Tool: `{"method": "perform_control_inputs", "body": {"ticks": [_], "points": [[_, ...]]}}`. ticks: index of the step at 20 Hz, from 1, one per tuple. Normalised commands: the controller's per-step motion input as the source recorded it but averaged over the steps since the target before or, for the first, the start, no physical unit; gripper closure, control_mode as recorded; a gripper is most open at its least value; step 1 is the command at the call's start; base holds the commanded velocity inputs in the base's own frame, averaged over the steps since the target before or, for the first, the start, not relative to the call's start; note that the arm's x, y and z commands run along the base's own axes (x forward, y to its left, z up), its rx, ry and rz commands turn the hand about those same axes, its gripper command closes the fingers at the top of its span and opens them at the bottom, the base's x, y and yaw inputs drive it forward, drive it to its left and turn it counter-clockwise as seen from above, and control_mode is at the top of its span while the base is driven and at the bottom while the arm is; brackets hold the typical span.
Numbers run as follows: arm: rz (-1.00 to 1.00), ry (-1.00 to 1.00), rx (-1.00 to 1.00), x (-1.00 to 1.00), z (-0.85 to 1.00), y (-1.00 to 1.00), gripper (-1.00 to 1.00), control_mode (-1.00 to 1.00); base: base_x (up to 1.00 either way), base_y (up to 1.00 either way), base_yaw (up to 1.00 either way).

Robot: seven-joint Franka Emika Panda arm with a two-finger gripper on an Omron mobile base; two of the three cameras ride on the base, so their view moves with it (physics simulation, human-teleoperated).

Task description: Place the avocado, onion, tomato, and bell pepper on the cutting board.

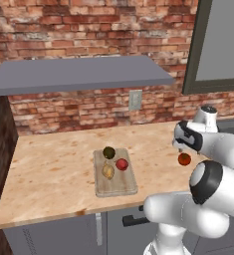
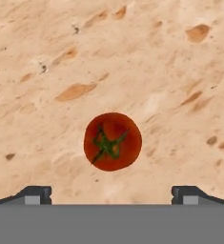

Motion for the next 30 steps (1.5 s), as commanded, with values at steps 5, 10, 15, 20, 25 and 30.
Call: {"method": "perform_control_inputs", "body": {"ticks": [5,10,15,20,25,30], "points": [[0.00,0.01,0.00,0.30,-0.34,-0.10,-1.00,-1.00,0.00,0.00,0.00],[0.00,0.00,0.00,0.26,-0.27,0.00,-1.00,-1.00,0.00,0.00,0.00],[0.00,0.00,0.00,0.12,-0.27,0.00,-1.00,-1.00,0.00,0.00,0.00],[0.00,0.00,0.00,0.02,-0.30,0.00,-1.00,-1.00,0.00,0.00,0.00],[0.00,0.00,0.00,0.00,-0.22,-0.01,1.00,-1.00,0.00,0.00,0.00],[0.00,-0.01,0.00,-0.06,0.12,0.00,1.00,-1.00,0.00,0.00,0.00]]}}
